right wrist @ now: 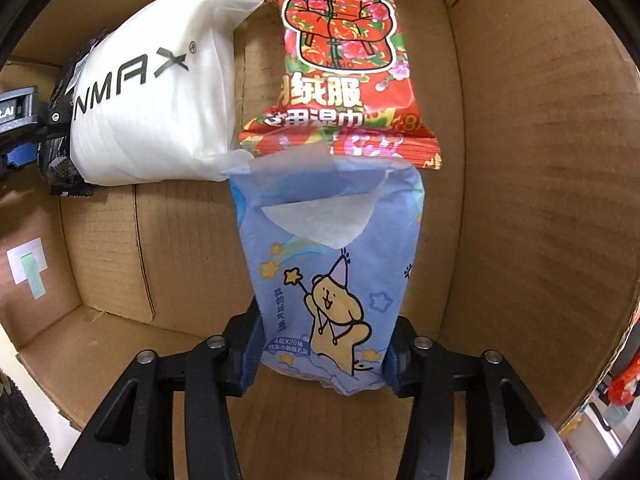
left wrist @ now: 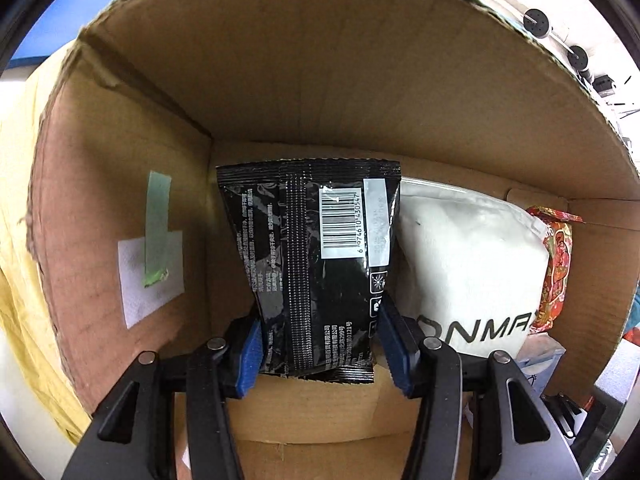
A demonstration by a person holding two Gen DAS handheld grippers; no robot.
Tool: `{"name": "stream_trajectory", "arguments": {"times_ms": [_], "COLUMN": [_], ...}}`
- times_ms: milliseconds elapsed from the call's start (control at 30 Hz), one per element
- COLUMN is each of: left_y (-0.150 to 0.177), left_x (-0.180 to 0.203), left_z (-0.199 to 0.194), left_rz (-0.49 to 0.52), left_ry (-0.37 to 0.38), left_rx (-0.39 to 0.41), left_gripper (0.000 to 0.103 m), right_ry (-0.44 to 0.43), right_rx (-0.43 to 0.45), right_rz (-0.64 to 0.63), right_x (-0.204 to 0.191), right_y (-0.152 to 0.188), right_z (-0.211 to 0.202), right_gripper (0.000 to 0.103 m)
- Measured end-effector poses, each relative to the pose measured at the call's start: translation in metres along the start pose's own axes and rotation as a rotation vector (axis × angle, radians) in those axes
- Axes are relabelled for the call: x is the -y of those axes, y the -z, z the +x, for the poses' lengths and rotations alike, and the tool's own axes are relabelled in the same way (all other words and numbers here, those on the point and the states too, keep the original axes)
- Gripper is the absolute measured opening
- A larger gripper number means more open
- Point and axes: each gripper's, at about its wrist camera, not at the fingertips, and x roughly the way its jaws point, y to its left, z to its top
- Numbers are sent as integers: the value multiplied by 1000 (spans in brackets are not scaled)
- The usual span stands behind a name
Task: Organize soft objects
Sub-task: 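Carry both packs into the box and open both tools, then lift both tools out of the box toward the last two bags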
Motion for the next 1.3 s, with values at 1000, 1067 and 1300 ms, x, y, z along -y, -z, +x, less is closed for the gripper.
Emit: {"name": "stream_trajectory", "arguments": {"times_ms": [1000, 1067, 1300], "left_y": [88, 102, 150], "left_x": [11, 17, 17], "left_z": [-136, -144, -176], "left_rz": [49, 54, 50], "left_ry": [-33, -47, -47], "left_rx": [301, 330, 420], "left_gripper": [97, 97, 97], "right_ry": [-23, -23, -8], "right_rx": [273, 295, 385], "right_rz": [-3, -10, -38], "right_x": [-2, 1, -3], "right_y": [35, 41, 76], "right_z": [-121, -132, -169], "right_gripper": [103, 103, 103]}}
